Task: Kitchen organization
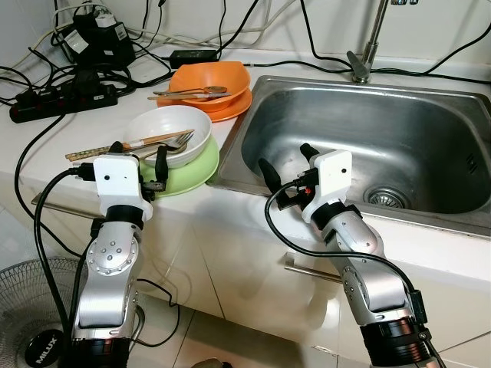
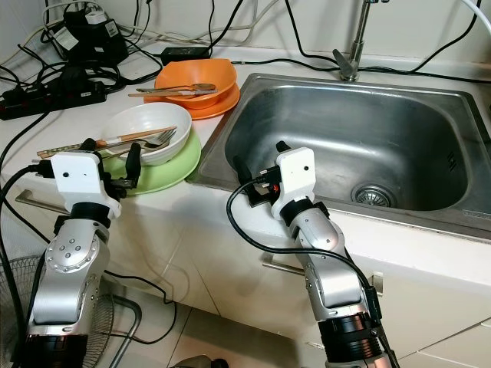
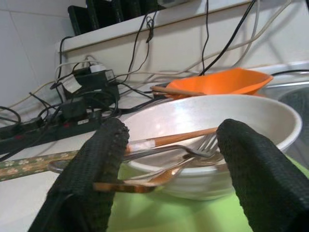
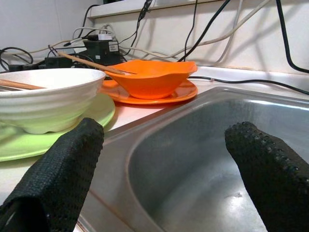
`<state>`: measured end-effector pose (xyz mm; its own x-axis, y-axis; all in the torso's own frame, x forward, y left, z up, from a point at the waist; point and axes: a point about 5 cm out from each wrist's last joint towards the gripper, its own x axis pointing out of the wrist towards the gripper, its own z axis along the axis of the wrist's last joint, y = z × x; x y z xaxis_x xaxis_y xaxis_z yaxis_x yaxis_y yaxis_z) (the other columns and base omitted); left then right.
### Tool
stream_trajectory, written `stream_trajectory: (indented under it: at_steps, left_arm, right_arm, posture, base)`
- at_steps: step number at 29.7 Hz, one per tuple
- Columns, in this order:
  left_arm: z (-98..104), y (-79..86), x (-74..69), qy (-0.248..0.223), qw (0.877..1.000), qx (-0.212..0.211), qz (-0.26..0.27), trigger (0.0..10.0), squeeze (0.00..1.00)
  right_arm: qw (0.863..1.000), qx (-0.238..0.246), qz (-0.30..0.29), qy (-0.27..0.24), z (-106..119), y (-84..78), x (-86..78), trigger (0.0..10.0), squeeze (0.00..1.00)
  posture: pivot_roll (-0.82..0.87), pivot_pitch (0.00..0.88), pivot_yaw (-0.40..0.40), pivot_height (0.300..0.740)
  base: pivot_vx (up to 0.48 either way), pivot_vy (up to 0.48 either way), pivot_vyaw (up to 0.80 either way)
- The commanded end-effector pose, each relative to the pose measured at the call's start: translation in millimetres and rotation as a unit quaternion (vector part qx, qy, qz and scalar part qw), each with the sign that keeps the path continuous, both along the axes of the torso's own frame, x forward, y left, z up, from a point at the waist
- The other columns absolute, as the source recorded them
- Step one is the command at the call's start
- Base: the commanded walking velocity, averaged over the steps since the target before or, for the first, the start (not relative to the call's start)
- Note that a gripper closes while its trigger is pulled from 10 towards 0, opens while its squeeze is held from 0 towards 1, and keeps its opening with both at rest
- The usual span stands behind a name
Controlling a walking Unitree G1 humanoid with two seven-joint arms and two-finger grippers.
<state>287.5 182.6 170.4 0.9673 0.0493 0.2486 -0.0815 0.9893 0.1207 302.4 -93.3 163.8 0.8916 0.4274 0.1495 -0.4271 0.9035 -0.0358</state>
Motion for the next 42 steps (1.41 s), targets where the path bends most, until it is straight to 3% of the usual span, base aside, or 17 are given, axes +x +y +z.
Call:
stream_trajectory:
  at_steps: [1,42]
  left_arm:
    - [-2.9,1.2,-1.0,0.003,1.0,0.002,-0.001,0.0,0.0]
    - [6.0,-1.1,1.7,-0.013,1.0,-0.004,-0.012,0.0,0.0]
  right_arm:
    - [1.0,0.003,0.003,-0.007,2.8,0.9,-2.2,10.0,0.0]
    - [1.0,0.003,0.0,-0.01,2.6,1.7,-1.0,10.0,0.0]
  posture:
    - [-0.04,0.046,0.105,0.74]
    - [-0.03,0.041,0.111,0.74]
  base:
    - [0.0,0.0,0.0]
    - [0.0,0.0,0.0]
